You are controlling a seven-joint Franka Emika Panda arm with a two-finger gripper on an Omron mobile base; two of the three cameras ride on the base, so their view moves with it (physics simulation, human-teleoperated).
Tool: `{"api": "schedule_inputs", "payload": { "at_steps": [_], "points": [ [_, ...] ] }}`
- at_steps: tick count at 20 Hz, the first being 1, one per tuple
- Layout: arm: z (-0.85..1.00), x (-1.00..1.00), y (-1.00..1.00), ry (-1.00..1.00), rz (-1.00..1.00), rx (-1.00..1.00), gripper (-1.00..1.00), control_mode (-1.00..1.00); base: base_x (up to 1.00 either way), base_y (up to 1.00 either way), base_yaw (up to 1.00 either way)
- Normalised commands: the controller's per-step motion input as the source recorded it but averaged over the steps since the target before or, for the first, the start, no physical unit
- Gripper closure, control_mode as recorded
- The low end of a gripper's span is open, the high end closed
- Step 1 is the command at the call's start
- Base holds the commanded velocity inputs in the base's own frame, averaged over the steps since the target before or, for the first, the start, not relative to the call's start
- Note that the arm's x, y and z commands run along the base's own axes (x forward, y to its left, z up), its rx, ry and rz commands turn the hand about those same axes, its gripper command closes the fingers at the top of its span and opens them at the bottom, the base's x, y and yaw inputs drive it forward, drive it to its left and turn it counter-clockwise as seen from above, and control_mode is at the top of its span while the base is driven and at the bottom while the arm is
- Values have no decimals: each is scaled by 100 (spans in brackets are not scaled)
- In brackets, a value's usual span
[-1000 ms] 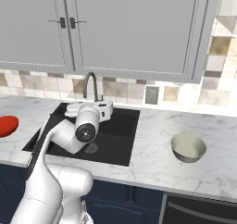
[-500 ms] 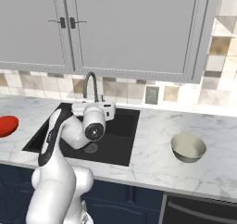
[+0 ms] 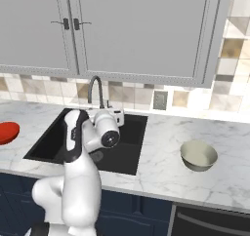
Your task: Rinse each bowl for a few seconds and place them down in the sink or on the counter.
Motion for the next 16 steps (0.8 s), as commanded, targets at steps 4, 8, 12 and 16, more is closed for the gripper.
{"api": "schedule_inputs", "payload": {
  "at_steps": [4, 8, 12, 16],
  "points": [
    [-3, 32, 27, -1, 3, -4, -100, -100, 0, 0, 0],
    [-5, 25, 18, 0, 2, -1, -100, -100, 0, 0, 0],
    [-12, 26, 6, 0, 2, 0, -100, -100, 0, 0, 0],
    [-17, 24, 3, 0, 2, 0, -100, -100, 0, 0, 0]
  ]
}}
